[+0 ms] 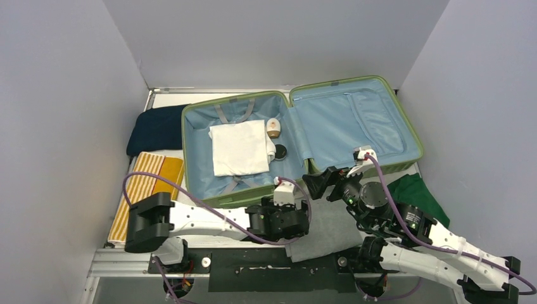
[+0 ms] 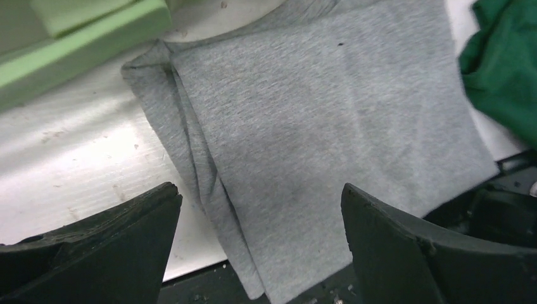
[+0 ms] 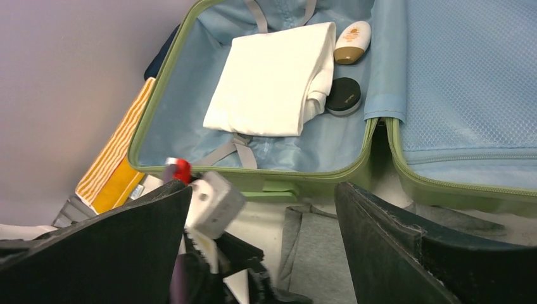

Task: Pack the luggage
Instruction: Move the clothes to the corner of the board.

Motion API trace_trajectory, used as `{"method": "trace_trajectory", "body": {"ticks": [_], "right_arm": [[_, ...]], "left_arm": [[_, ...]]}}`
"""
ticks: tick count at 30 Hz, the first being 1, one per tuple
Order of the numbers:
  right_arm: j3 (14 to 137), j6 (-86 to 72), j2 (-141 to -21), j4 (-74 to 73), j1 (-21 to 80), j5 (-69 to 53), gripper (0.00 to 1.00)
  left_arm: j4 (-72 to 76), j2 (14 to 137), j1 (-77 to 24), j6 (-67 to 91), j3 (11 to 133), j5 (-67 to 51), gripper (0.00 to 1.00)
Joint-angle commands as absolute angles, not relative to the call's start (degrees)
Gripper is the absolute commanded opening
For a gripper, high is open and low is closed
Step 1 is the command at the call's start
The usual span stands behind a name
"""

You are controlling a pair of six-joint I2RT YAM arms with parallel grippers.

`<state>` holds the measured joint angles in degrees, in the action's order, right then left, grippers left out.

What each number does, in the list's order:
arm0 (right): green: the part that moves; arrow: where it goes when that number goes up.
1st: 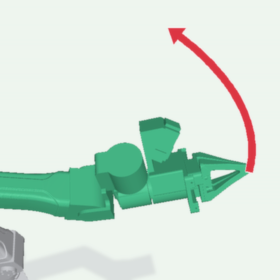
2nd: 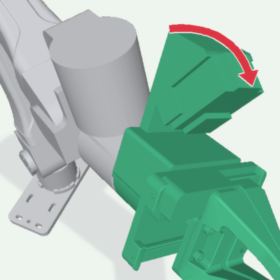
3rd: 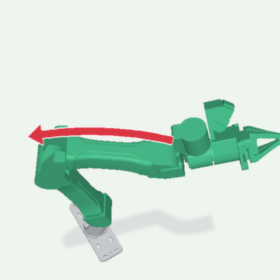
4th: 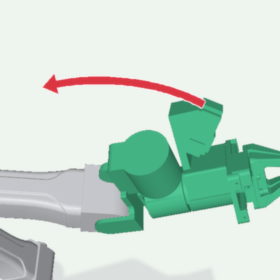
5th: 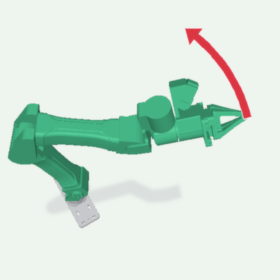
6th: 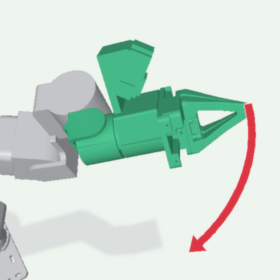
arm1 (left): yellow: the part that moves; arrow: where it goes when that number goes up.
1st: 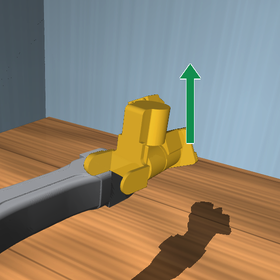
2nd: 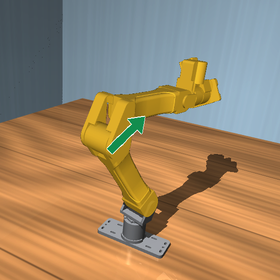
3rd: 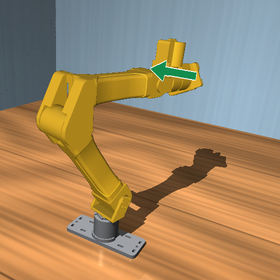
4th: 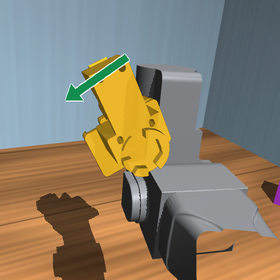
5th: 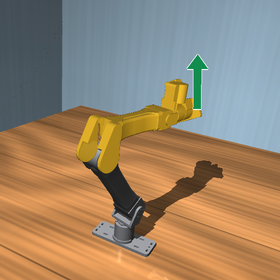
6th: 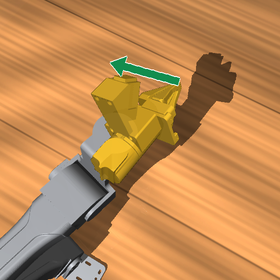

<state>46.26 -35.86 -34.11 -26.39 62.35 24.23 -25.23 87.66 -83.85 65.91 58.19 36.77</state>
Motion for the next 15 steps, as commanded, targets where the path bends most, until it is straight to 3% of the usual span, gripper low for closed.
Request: {"method": "trace_trajectory", "body": {"ticks": [1,9,15], "right_arm": [[47.4,-37.9,-33.3,-26.3,62.6,26.0,0.85],[44.7,-39.8,-31.1,-26.2,62.5,25.1,0.85],[43.8,-40.4,-31.0,-25.7,62.5,24.7,0.84]], "left_arm": [[-25.5,94.0,-83.4,70.7,62.5,34.9,0.95],[-27.5,100.3,-81.6,72.5,61.1,31.3,0.92],[-24.3,100.9,-80.5,69.9,58.8,29.3,0.69]]}}
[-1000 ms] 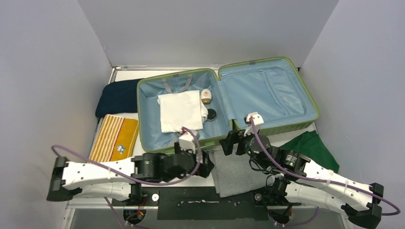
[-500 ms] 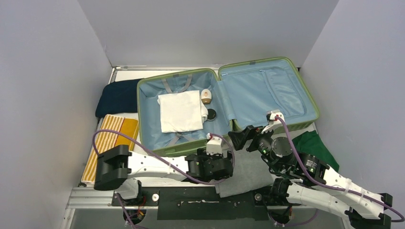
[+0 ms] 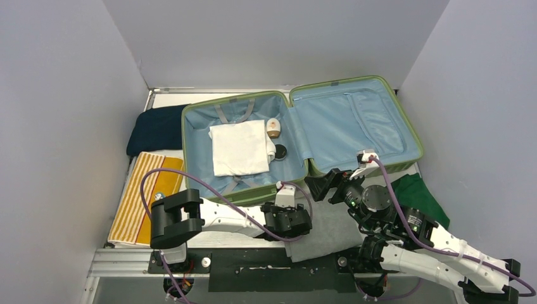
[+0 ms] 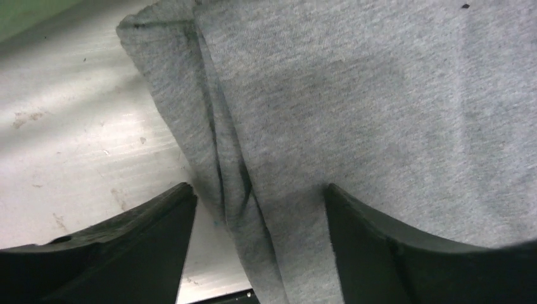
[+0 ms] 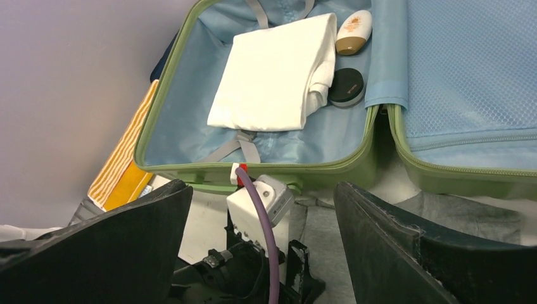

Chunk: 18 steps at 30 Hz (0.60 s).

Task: Pack the luggage
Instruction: Move the clothes to the corner of the board.

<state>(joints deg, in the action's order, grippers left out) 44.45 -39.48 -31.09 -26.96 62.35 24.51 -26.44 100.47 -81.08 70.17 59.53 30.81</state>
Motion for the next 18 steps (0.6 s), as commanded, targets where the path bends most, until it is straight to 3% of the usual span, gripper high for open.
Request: {"method": "trace_trajectory", "body": {"ticks": [1,5,10,12,18], "right_arm": [[43.7,-40.4,-31.1,-25.7,62.6,24.6,0.84],[43.4,-40.4,-31.0,-25.8,62.5,24.5,0.84],[42.7,-40.7,-30.6,-26.5,62.6,24.7,0.84],[42.3,-40.9,-30.4,-26.7,62.5,24.7,0.84],[41.2,-41.7,-29.8,-27.2,62.5,24.7,0.84]], "left_arm": [[-24.3,100.8,-80.5,69.7,58.8,29.5,0.62],[-24.8,99.0,-80.6,68.8,56.3,30.1,0.33],[-26.2,96.2,-81.1,67.9,51.5,30.3,0.05],[-27.2,94.8,-81.7,67.9,50.0,30.5,0.0],[-31.4,90.0,-84.3,68.8,46.1,30.6,0.0]]}}
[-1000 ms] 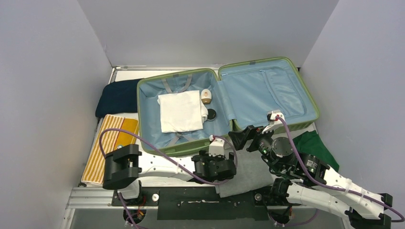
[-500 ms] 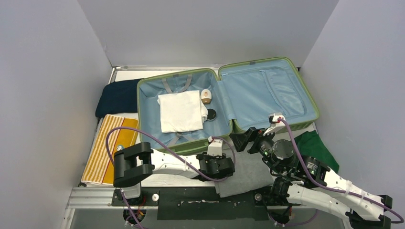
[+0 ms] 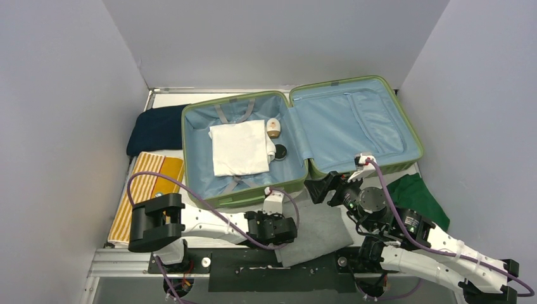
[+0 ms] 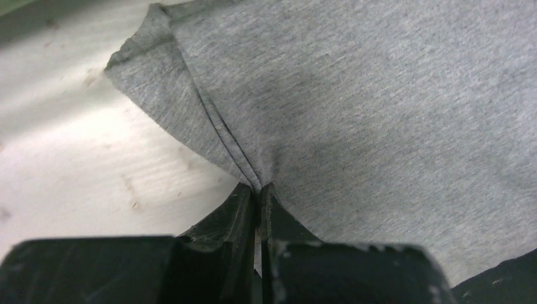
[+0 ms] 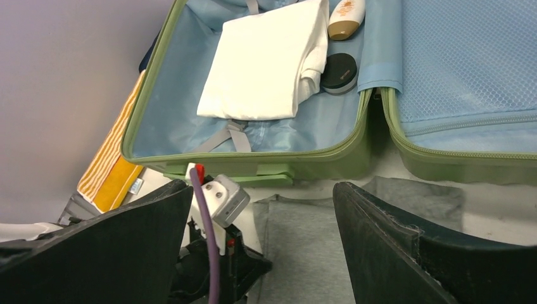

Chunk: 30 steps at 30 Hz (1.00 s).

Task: Pack the luggage
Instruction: Move the clothes to the corner of the board.

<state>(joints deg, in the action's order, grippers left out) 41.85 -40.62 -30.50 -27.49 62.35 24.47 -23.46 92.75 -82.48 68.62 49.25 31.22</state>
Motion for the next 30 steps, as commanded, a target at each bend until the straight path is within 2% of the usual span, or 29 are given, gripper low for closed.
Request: {"method": "trace_trajectory", "body": {"ticks": [1,7,8,12,14,17,22,30], "right_arm": [[41.0,-41.7,-29.9,-27.2,62.6,24.7,0.83],[40.5,-41.7,-30.6,-26.5,62.5,24.6,0.83],[40.4,-41.7,-30.7,-26.5,62.5,24.5,0.83],[40.3,-41.4,-31.3,-25.8,62.5,24.3,0.84],[40.6,-41.0,-31.9,-25.4,62.6,24.1,0.84],[41.0,-40.7,-32.8,-25.3,62.5,23.5,0.84],[41.0,-40.3,-33.2,-25.3,62.6,22.9,0.84],[40.4,-40.8,-32.9,-25.0,62.5,22.2,0.84]], "left_arm": [[-32.4,89.0,-84.8,69.3,45.5,30.6,0.0],[-39.5,80.0,-86.0,75.0,41.4,30.9,0.01],[-40.0,77.9,-86.0,75.9,41.1,30.8,0.08],[-38.0,70.9,-86.2,78.0,39.4,28.7,0.61],[-35.9,69.6,-86.2,79.1,38.3,27.1,0.72],[-34.9,70.1,-86.2,80.3,37.6,24.0,0.77],[-29.6,72.3,-86.2,81.3,34.0,17.9,0.79],[-23.6,74.7,-84.7,80.1,31.3,18.1,0.8]]}}
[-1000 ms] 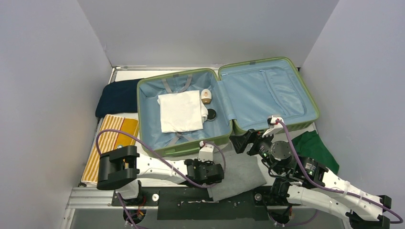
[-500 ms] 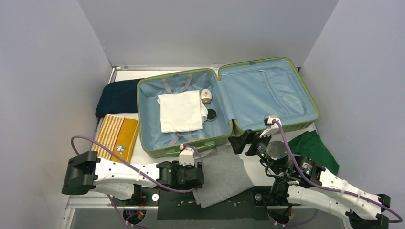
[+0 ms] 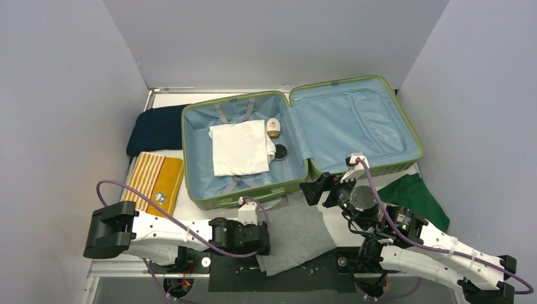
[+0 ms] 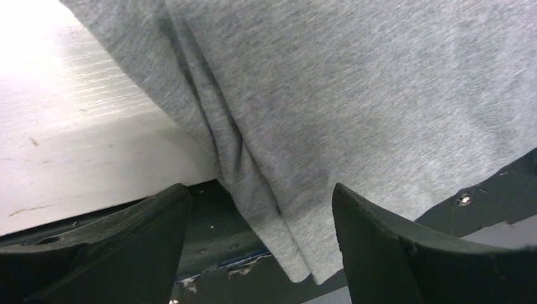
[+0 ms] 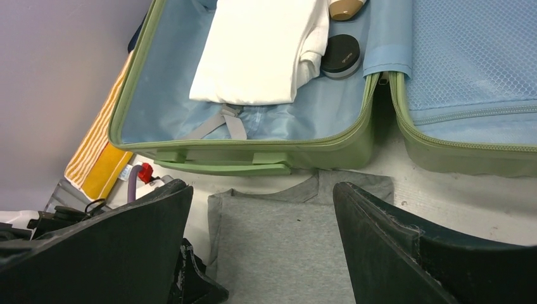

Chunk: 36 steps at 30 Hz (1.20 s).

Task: Pack the luggage
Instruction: Move the clothes to the corner of the board.

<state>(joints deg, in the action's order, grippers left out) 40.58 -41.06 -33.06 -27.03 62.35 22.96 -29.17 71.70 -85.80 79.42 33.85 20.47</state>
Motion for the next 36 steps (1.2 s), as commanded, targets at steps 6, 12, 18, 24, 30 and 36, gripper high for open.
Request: {"method": "trace_trajectory", "body": {"ticks": [6,12,18,24,30,36], "right_arm": [[40.9,-40.6,-33.1,-25.3,62.6,22.2,0.84],[40.8,-41.1,-32.5,-26.6,62.5,23.1,0.84],[40.5,-41.8,-31.8,-27.4,62.6,23.8,0.84],[40.7,-41.7,-32.3,-27.3,62.5,24.0,0.84],[41.2,-41.3,-33.0,-27.1,62.6,24.2,0.84],[40.0,-42.2,-33.9,-28.4,62.5,23.5,0.84]], "left_arm": [[-19.5,80.2,-82.1,76.5,31.6,16.7,0.77],[-15.9,83.1,-80.7,75.6,29.1,15.5,0.57],[-14.4,85.8,-80.4,75.2,27.6,15.5,0.15],[-15.1,84.6,-80.7,74.1,28.1,17.2,0.0],[-30.3,75.2,-84.1,74.1,35.0,26.4,0.0],[-42.5,61.5,-84.2,80.6,30.4,26.5,0.0]]}}
